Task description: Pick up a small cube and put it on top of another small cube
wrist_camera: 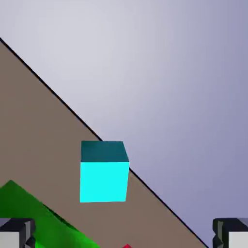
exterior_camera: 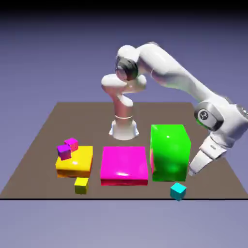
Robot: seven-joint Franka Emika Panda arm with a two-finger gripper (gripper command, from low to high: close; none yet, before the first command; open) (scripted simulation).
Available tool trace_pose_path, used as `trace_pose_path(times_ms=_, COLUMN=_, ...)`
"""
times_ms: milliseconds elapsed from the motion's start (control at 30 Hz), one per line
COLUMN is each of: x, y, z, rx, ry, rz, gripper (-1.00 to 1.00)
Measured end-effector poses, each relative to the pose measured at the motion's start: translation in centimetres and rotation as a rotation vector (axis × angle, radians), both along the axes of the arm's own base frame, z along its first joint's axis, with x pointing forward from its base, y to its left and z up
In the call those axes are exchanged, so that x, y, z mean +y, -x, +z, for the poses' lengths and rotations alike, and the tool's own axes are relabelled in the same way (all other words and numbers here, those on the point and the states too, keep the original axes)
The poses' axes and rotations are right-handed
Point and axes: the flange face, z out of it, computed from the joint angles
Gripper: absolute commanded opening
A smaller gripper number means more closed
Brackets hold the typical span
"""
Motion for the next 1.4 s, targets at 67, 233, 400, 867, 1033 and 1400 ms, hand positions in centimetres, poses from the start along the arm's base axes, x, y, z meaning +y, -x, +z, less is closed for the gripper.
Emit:
trace_pose_path(times_ms=67, x=0.3, y=-0.4, z=-1.3, rx=0.042, ry=0.025, rz=-0.005, gripper=0.0)
trace_pose_path(times_ms=233, x=0.2, y=-1.1, z=-5.0, rx=0.154, ry=0.091, rz=-0.037, gripper=0.0)
trace_pose_path(times_ms=400, x=-1.3, y=-1.5, z=-9.3, rx=0.282, ry=0.163, rz=-0.096, gripper=0.0)
trace_pose_path(times_ms=867, x=-4.3, y=0.6, z=-15.5, rx=0.325, ry=0.188, rz=-0.12, gripper=-1.0)
trace_pose_path(times_ms=1033, x=-2.6, y=-1.1, z=-11.9, rx=0.325, ry=0.189, rz=-0.12, gripper=-1.0)
trace_pose_path(times_ms=1400, x=-15.8, y=-3.1, z=-8.5, rx=0.34, ry=0.287, rz=-0.221, gripper=-1.0)
